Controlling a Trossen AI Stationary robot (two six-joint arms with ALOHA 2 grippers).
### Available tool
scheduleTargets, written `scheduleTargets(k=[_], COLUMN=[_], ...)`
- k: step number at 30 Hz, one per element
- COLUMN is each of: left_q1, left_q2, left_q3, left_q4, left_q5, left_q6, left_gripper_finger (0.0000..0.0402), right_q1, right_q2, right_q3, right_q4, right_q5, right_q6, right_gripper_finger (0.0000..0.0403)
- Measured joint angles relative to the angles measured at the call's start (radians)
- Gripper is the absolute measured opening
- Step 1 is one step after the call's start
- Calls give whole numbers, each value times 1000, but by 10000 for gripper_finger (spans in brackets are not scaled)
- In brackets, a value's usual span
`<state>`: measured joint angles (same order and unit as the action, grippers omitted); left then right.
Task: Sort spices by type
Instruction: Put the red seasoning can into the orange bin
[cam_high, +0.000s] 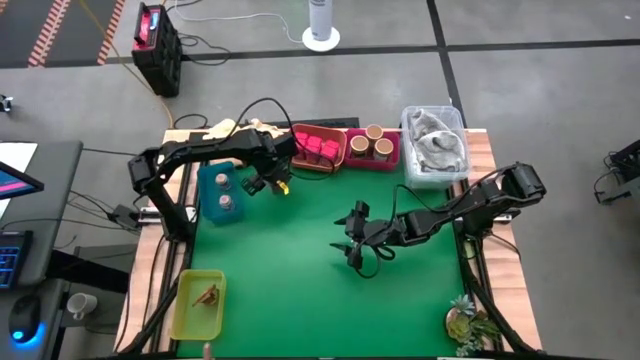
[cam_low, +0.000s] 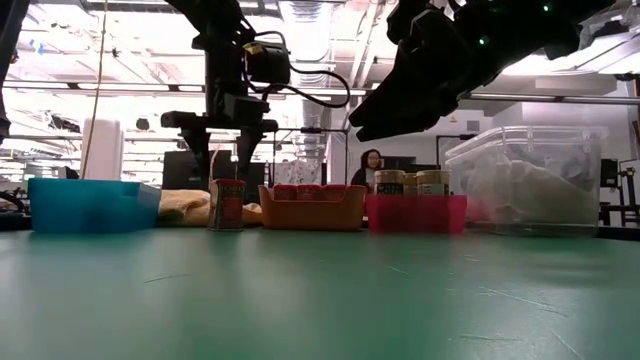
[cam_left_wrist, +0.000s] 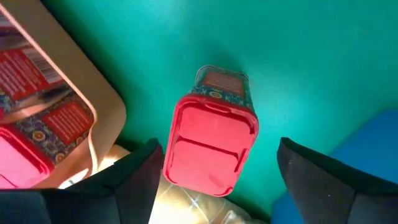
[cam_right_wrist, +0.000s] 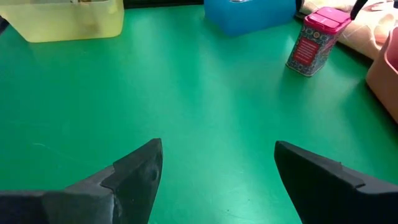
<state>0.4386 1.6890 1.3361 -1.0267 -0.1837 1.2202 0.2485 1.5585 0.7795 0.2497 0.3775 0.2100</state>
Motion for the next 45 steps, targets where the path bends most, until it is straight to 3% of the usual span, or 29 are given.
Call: scheduleTargets(k=[10,18,27,32,37,45], left_q1=[43,37,31,17,7,7], left_q2=[74,142,142,142,141,143], left_q3=[0,-1,74,166,281,338], left_q4=[20,42,-50,-105,-121,-31], left_q5=[-10,-132,-139,-129,-28,-8], left_q6=[48,22,-184,-329,-445,-492], left_gripper_finger=[306,301,205,205,205,211], right_q1=[0,0,-3,-9,-24,-14], right_q2=[0,0,0,0,0,0], right_q3=[0,1,0,1,1,1], right_q4=[0,-1,-11,-36,-55,-55], right_q5=[0,0,0,-1,0,-1], right_q6=[3,3,3,1,2,2], right_gripper_finger=[336,336,336,336,336,336])
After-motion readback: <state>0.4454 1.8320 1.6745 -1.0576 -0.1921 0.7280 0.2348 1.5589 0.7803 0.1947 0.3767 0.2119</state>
